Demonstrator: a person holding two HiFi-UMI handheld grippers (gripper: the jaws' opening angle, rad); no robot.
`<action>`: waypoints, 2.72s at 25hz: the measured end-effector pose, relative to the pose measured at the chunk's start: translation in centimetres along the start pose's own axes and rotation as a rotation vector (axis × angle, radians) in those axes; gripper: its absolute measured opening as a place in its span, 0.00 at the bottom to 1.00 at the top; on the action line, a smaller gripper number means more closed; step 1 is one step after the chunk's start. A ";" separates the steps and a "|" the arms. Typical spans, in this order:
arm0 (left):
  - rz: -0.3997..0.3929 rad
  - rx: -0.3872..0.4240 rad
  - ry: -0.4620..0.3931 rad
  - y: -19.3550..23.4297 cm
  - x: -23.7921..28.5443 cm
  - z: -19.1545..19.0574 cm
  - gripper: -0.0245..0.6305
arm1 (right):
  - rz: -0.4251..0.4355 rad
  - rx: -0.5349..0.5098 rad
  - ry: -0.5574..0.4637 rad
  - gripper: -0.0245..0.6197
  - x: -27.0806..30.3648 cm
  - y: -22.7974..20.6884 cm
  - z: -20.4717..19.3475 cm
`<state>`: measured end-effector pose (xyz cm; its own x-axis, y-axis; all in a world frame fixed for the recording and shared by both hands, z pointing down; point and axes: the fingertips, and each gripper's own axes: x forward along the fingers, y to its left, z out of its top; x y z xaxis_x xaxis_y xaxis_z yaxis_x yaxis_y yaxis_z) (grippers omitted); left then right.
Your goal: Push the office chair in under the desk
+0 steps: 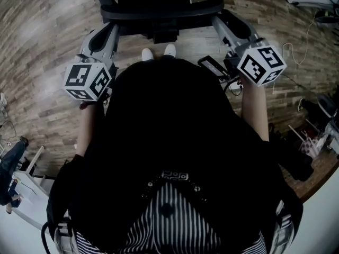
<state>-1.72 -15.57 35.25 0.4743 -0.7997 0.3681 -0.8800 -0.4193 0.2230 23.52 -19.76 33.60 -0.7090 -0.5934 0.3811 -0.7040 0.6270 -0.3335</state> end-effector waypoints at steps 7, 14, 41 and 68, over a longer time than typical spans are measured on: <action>-0.005 0.027 0.026 0.2 0.5 -0.5 0.29 | -0.046 -0.023 0.029 0.39 0.1 0.0 -0.7; 0.004 0.025 0.046 0.9 0.9 -1.1 0.49 | -0.034 -0.048 0.047 0.43 0.9 0.9 -1.1; 0.098 0.041 0.093 5.8 3.9 -1.7 0.67 | -0.131 -0.174 0.148 0.52 3.7 -1.6 -2.3; 0.119 -0.036 0.113 4.6 9.1 -1.0 0.56 | -0.057 -0.210 0.157 0.44 8.0 -8.3 -0.6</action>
<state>-1.45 -24.39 40.52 0.3681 -0.7888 0.4922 -0.9297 -0.3072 0.2030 23.76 -29.43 39.95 -0.6418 -0.5558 0.5284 -0.7073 0.6952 -0.1278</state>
